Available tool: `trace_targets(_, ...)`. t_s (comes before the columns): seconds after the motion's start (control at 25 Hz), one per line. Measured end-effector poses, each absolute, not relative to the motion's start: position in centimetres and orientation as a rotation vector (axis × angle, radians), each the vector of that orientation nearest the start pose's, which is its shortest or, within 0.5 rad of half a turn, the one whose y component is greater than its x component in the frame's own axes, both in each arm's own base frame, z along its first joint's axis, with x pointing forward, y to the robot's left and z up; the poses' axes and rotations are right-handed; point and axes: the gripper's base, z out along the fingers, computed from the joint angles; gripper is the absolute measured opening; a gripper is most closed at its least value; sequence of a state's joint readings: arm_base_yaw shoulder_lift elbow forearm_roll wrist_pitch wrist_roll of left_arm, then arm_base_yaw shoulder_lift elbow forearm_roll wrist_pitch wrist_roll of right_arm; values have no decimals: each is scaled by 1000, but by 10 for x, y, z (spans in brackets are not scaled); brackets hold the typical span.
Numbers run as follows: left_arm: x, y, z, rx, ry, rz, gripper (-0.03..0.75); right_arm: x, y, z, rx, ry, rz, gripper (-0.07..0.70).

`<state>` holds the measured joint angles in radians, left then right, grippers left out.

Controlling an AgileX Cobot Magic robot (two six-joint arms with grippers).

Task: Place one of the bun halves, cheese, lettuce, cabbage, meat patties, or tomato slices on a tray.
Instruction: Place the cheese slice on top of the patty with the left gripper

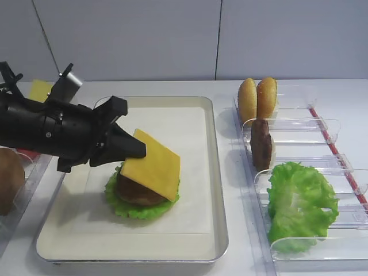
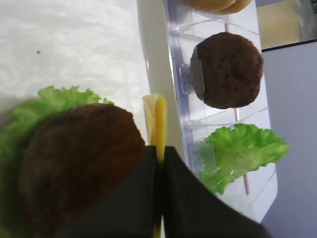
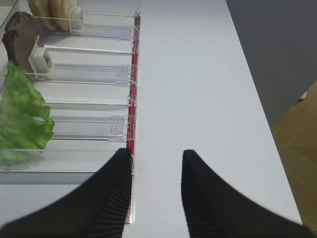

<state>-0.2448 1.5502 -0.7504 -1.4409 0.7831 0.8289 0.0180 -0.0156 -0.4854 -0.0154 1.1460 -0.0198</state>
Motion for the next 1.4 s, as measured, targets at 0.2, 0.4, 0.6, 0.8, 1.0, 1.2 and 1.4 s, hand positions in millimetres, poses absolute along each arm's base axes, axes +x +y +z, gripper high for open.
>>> trace_targets(0.2, 256, -127, 206, 13, 2537, -1215, -16, -9, -1, 266, -39, 2128, -20, 268)
trace_targets(0.4, 258, -124, 204, 13, 2542, -1163, -16, -9, -1, 266, -39, 2128, -20, 269)
trace_targets(0.6, 258, -124, 204, 13, 2542, -1154, -16, -9, -1, 266, -39, 2128, -20, 268)
trace_targets(0.8, 257, -123, 202, 40, 2553, -1130, -16, -9, -1, 266, -36, 2128, -19, 269)
trace_targets(1.0, 259, -124, 195, 27, 2578, -1129, -16, -9, -1, 266, -34, 2128, -17, 268)
trace_targets(1.2, 261, -124, 188, 11, 2600, -1120, -16, -9, -1, 266, -34, 2128, -17, 269)
trace_targets(1.4, 261, -124, 188, 10, 2600, -1118, -16, -9, -1, 266, -34, 2128, -17, 269)
